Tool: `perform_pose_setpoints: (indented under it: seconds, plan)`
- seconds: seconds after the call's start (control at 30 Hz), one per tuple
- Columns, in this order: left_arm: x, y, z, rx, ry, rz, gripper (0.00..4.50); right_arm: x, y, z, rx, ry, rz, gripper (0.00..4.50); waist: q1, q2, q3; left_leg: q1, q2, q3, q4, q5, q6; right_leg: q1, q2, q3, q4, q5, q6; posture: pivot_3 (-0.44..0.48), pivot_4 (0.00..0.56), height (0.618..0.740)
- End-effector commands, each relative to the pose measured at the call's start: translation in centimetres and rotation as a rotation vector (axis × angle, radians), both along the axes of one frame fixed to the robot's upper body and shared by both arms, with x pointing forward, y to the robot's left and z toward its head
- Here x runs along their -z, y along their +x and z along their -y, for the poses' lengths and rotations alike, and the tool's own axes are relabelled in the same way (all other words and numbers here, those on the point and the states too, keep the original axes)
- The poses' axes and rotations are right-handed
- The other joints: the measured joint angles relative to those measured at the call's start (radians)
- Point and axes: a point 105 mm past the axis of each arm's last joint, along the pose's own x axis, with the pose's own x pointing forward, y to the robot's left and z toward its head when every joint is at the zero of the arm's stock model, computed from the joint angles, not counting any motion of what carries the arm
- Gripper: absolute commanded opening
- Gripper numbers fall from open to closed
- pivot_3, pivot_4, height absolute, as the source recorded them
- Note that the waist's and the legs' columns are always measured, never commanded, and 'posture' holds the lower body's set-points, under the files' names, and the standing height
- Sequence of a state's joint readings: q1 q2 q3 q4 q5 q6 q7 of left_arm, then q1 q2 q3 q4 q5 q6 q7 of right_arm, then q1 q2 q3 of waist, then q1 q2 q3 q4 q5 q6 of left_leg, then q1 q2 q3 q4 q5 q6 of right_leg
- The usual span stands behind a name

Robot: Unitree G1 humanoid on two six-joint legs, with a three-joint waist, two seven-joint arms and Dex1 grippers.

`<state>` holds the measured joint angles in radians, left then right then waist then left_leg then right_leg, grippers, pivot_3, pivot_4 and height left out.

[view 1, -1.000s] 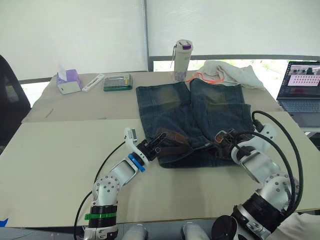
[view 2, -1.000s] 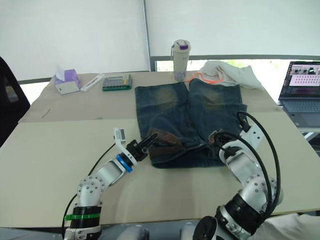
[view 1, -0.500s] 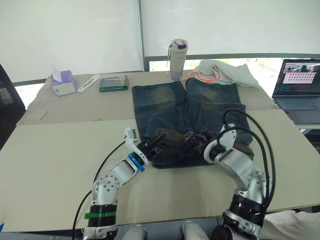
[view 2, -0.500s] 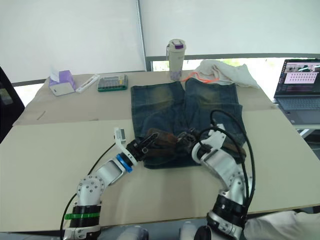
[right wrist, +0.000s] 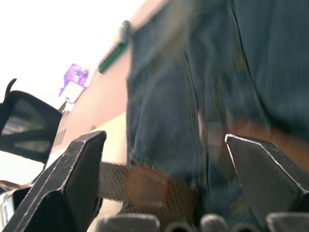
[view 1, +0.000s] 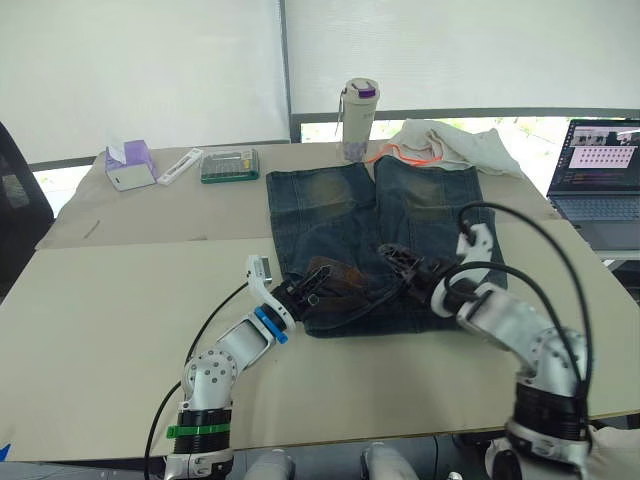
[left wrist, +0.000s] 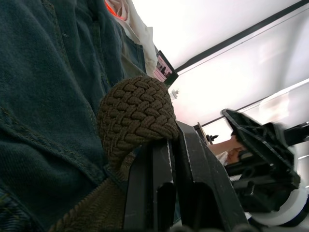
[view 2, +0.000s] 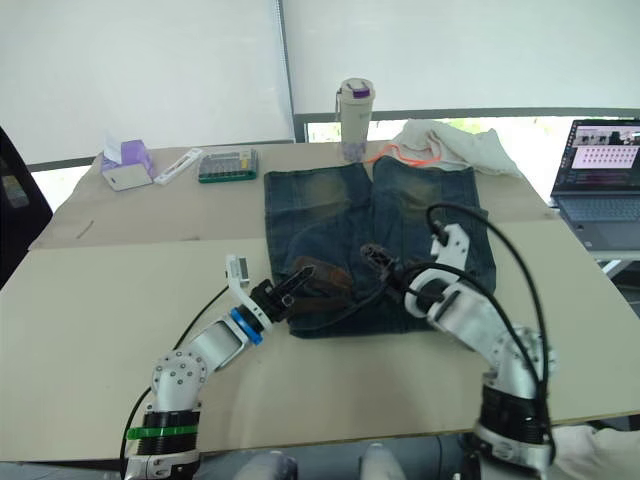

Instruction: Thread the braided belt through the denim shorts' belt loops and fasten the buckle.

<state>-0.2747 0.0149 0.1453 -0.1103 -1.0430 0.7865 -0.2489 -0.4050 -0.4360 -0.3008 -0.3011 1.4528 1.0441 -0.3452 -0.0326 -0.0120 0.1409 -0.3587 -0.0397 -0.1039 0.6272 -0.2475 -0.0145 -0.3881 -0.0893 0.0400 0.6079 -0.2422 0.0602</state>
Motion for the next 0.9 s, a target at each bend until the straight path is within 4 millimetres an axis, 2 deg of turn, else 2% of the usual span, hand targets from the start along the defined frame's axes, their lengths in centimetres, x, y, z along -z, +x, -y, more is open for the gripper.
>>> perform_pose_setpoints:
  seconds: [0.03, 0.17, 0.3, 0.5, 0.6, 0.73, 0.9]
  plan:
    - [-1.3, 0.5, -1.1, -0.032, -0.003, 0.050, 0.00, -1.5, -0.8, -0.4, -0.140, -0.267, 0.209, 4.47, 0.002, 0.000, 0.000, 0.000, 0.000, 0.000, 0.000, 0.000, 0.000, 0.000, 0.000, 0.000, 0.000, 0.000, 0.000, 0.000, 0.150, 0.740]
    - [-1.3, 0.6, -1.2, -0.030, 0.006, 0.052, 0.00, -1.2, -1.3, -0.5, -0.267, -0.438, 0.290, 4.47, 0.005, -0.002, 0.001, 0.000, 0.000, 0.000, 0.000, 0.000, 0.000, 0.000, 0.000, 0.000, 0.000, -0.002, 0.004, 0.000, 0.150, 0.740]
    - [-1.3, 0.6, -1.3, -0.029, 0.009, 0.051, 0.00, -1.9, -1.4, -0.5, -0.388, -0.803, 0.533, 4.47, 0.018, -0.002, 0.001, 0.000, 0.000, 0.001, 0.001, 0.000, 0.000, 0.000, -0.001, 0.000, -0.001, -0.002, 0.004, 0.000, 0.150, 0.740]
    - [-1.3, 0.7, -1.2, -0.029, 0.008, 0.050, 0.00, -2.2, -1.0, -1.0, -0.596, -1.257, 0.817, 4.47, 0.018, -0.003, 0.002, 0.000, 0.000, 0.001, 0.001, 0.000, -0.002, 0.000, -0.001, 0.000, -0.001, -0.002, 0.005, 0.000, 0.150, 0.740]
    - [-1.4, 0.7, -1.1, -0.026, 0.009, 0.052, 0.00, -2.0, -0.3, -0.9, -0.684, -1.387, 0.869, 4.47, 0.019, -0.004, 0.002, 0.000, 0.000, 0.000, 0.000, 0.001, -0.003, 0.000, -0.001, 0.000, -0.001, -0.002, 0.005, 0.000, 0.150, 0.740]
    - [-1.4, 0.7, -0.9, -0.021, 0.011, 0.055, 0.00, -2.1, 1.2, -0.2, -0.707, -1.505, 0.881, 4.47, 0.021, -0.004, 0.002, 0.000, 0.000, 0.000, 0.001, 0.001, -0.003, 0.000, -0.002, 0.000, -0.001, -0.001, 0.003, 0.000, 0.150, 0.740]
    - [-1.4, 0.5, -0.8, -0.024, 0.005, 0.056, 0.00, -0.3, 2.5, 1.4, -0.749, -1.669, 0.825, 4.47, 0.024, -0.004, 0.002, 0.000, -0.001, 0.000, 0.001, 0.001, -0.003, 0.000, -0.002, 0.000, -0.001, 0.002, -0.003, 0.000, 0.150, 0.740]
